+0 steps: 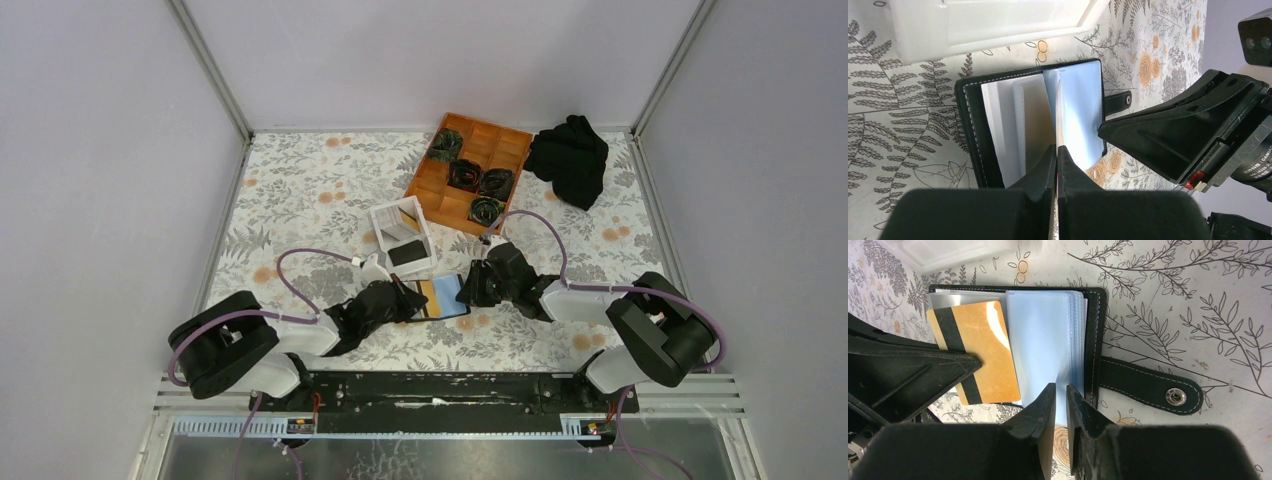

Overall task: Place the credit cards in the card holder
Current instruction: Insert the credit card into the card holder.

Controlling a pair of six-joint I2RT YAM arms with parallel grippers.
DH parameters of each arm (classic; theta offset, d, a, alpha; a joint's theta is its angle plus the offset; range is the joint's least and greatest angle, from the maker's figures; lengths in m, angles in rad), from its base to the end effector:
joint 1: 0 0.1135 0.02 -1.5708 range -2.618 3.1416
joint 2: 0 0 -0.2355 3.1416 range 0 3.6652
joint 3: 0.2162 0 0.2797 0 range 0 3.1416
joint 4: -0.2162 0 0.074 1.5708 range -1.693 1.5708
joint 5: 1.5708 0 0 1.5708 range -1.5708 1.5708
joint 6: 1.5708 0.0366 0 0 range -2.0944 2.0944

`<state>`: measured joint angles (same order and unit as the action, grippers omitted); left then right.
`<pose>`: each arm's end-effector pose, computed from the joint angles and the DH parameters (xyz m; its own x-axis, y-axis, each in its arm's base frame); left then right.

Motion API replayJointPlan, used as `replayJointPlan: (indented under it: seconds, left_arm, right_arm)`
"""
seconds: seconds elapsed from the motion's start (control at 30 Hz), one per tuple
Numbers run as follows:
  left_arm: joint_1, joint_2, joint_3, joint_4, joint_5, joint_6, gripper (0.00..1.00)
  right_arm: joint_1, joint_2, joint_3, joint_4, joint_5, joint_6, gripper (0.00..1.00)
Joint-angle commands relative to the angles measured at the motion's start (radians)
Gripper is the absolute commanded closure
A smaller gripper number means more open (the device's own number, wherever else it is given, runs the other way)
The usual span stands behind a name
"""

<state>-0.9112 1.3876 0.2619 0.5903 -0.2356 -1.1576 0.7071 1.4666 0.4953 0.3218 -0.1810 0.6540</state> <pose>0.1557 -0.1869 0.0684 -0.7166 -0.5291 -0.4544 -0.0272 0.6722 -0.7399 0.2138 0.1913 0.0895 -0.8200 0.0865 -0.5658 -0.3139 0.7586 0.5709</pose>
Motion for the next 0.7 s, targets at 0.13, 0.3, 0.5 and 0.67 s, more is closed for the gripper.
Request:
replayJointPlan:
  seconds: [0.13, 0.3, 0.5, 0.67]
  left_arm:
    - [0.020, 0.021, 0.014, -0.040, -0.022, 0.050, 1.00]
    - [0.021, 0.043, 0.027, -0.037, -0.013, 0.068, 1.00]
    - [0.021, 0.046, 0.034, -0.041, -0.016, 0.101, 1.00]
    - [0.020, 0.043, 0.009, -0.003, -0.018, 0.129, 1.00]
  right_arm:
    - [0.011, 0.019, 0.029, -0.062, 0.031, -0.031, 0.79]
    - [0.011, 0.018, 0.030, -0.065, 0.032, -0.034, 0.79]
    - [0.011, 0.021, 0.031, -0.067, 0.032, -0.036, 0.79]
    - [0.010, 0.026, 0.034, -0.066, 0.028, -0.039, 0.79]
